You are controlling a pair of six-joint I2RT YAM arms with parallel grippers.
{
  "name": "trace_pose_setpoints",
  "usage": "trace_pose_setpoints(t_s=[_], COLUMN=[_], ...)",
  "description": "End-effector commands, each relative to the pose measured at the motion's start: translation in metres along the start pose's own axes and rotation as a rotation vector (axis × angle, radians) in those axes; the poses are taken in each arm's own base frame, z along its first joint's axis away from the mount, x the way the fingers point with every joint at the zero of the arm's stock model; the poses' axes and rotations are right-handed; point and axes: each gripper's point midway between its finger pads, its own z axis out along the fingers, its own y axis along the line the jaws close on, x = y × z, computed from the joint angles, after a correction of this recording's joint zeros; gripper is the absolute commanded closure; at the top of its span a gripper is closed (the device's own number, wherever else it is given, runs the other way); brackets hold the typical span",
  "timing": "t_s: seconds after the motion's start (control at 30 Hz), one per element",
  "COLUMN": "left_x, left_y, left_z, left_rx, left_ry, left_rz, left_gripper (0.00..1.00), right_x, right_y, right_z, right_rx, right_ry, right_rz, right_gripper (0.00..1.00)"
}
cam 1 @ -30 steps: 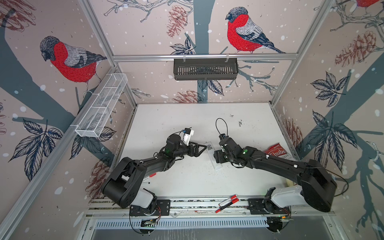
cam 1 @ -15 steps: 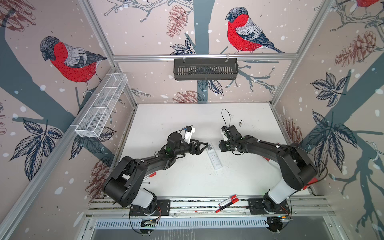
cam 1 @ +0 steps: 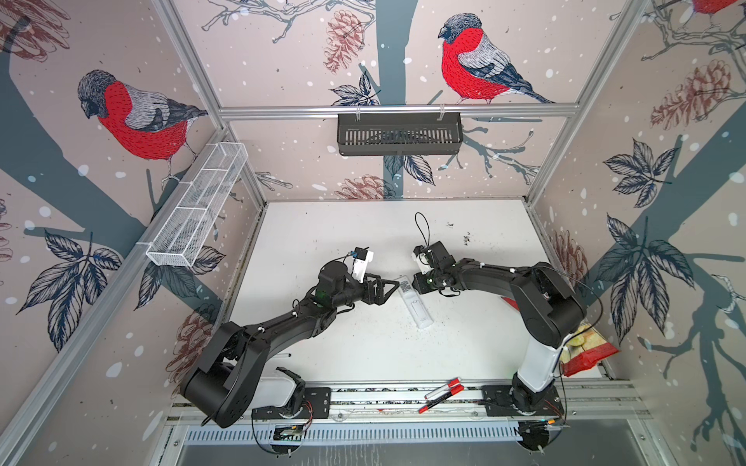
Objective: Load the batteries into the remote control
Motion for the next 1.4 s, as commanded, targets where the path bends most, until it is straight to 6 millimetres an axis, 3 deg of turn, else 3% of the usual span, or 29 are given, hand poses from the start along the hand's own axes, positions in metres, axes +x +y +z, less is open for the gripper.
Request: trace_pose_setpoints(t_s=[0.0, 0.23, 0.33, 0.5, 0.6, 0.73, 0.77, 0.8, 0.97, 1.2, 1.37], left_x=[0.001, 0.007, 0.009, 0.013, 0.018, 0.026, 0.027, 0.029, 0.037, 0.057, 0.066], left_y=[0.004, 0.007, 0.008, 0.013, 0.022, 0.039, 0.043, 0.047, 0.058, 0.067, 0.072], left_z=[-0.003, -0.005, -0.004, 0.000, 0.007, 0.020, 0.022, 0.024, 0.038, 0.049, 0.052], left_rx=[-0.023, -0.027, -0.027, -0.029, -0.051, -0.111, -0.123, -0.139, -0.178, -0.235, -0.279], left_ry=[-0.006, 0.001, 0.005, 0.015, 0.041, 0.119, 0.136, 0.148, 0.226, 0.348, 0.408], left_rz=[0.011, -0.002, -0.004, -0.009, -0.029, -0.043, -0.044, -0.046, -0.035, -0.007, 0.016], left_gripper=[0.02, 0.02, 0.02, 0.02, 0.02, 0.02, 0.02, 0.02, 0.11, 0.19, 0.27], right_x=[0.005, 0.010, -0.001, -0.021, -0.009, 0.012, 0.016, 0.020, 0.040, 0.060, 0.061], right_y=[0.018, 0.041, 0.031, 0.010, 0.002, 0.002, 0.003, 0.005, 0.001, -0.001, -0.005], right_z=[0.005, 0.011, -0.002, -0.047, -0.064, -0.084, -0.089, -0.093, -0.107, -0.100, -0.096], right_rx=[-0.065, -0.109, -0.072, 0.001, 0.012, -0.010, -0.021, -0.032, -0.023, -0.022, -0.014], right_ry=[0.017, 0.040, 0.002, -0.098, -0.102, -0.110, -0.119, -0.125, -0.111, -0.078, -0.096], right_rz=[-0.048, -0.106, -0.082, 0.001, 0.099, 0.216, 0.238, 0.257, 0.334, 0.410, 0.454], right_gripper=[0.73, 0.74, 0.72, 0.50, 0.31, 0.18, 0.03, 0.00, 0.00, 0.00, 0.00])
